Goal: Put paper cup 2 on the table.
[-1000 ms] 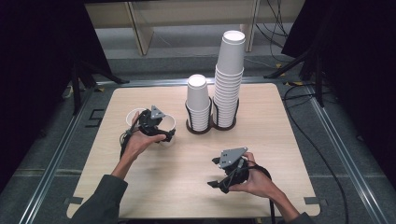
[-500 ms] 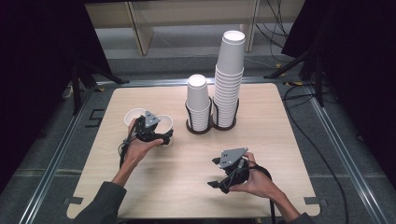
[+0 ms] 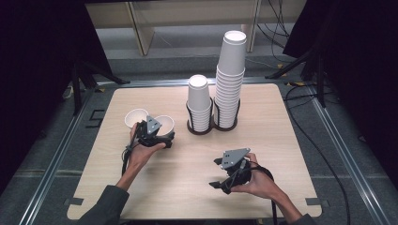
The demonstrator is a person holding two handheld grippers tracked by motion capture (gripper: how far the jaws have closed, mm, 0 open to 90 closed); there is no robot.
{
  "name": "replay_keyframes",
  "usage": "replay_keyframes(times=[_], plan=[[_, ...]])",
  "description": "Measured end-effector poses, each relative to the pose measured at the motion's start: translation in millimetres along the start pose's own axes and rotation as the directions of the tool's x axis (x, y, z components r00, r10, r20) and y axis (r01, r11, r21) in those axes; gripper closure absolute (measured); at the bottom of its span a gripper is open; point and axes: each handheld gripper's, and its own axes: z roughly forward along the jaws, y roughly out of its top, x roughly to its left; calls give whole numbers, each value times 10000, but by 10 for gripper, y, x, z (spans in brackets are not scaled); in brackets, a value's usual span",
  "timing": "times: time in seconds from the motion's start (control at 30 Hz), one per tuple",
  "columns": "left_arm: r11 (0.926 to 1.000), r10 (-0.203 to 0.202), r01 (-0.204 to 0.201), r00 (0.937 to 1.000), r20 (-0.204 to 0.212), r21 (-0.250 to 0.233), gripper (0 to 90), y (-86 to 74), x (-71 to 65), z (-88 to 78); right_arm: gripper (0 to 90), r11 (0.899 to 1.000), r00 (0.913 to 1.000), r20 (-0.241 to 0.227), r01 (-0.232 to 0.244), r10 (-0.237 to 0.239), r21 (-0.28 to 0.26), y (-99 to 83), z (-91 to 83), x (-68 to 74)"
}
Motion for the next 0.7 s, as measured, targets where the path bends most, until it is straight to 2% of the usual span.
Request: replay_keyframes(times=[0.1,0.17,0.3,0.53,0.57,0.7], plan=[[9998,-218,218,9997,132,-10,91,-93,-17,8,196,9999,9999,-87,-117,118,2,-3,-3,6],[9997,-227,226,9997,99,16,93,-118,-18,12,196,9999,9999,-91,-120,120,5,-3,-4,6],[9989,-417,419,9991,99,-210,121,-206,-36,13,197,9999,9999,-82,-126,126,15,-6,-7,7],[9987,-380,385,9991,165,-319,129,-254,-43,-21,197,9999,9999,-96,-121,121,40,-11,-7,6],[9987,-370,374,9992,127,-354,129,-267,-50,-30,197,10000,10000,-38,-8,8,24,-9,-10,3],[9995,-169,174,9997,197,-258,139,-323,-57,-23,197,10000,10000,-53,-16,16,16,-10,-9,2]])
